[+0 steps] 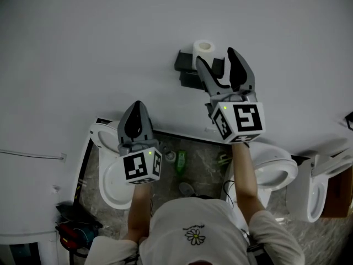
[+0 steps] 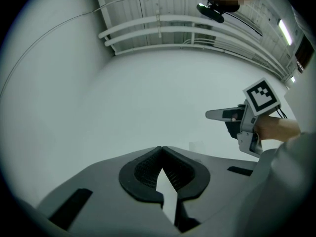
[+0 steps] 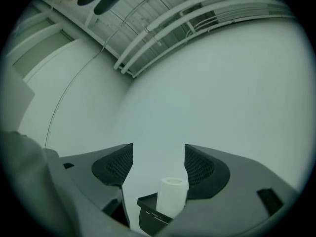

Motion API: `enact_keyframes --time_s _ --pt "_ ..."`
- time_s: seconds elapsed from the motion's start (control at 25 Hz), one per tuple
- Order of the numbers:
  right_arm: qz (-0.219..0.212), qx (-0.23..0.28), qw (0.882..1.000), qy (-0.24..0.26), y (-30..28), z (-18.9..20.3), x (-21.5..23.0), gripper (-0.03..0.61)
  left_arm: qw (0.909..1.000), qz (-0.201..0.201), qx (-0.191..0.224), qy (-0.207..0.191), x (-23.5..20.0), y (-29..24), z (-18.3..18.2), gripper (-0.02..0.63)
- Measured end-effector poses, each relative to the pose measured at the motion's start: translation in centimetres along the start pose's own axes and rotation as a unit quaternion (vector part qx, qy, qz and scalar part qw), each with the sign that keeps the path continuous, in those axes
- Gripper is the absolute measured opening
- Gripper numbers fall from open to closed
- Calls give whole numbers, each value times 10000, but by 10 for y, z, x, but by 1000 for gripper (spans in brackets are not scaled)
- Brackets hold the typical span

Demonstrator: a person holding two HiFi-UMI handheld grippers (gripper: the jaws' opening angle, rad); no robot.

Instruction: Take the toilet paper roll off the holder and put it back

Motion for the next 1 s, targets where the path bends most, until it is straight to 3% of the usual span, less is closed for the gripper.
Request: enact_keyframes --time_s 0.16,0.32,0.44,1.0 --pt "285 80 9992 268 45 -4 -2 291 10000 -15 35 -73 0 8 -7 18" --pt "606 -57 9974 393 85 5 -6 124 9999 -100 -24 -66 1 19 -8 18" --pt "701 -293 9966 332 108 17 -10 73 9999 -114 -50 -62 6 28 -7 18" --pt "645 -1302 9894 47 177 66 -42 11 9995 -55 -60 -293 23 68 3 18"
Point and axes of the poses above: the fingertips, and each gripper's own axes: y backward along the fingers, x to its right, z out of its underside, the point moved 3 cm from there along y, backward along the fingers, and after that the axes turned 12 degrees about x, right-handed, at the moved point
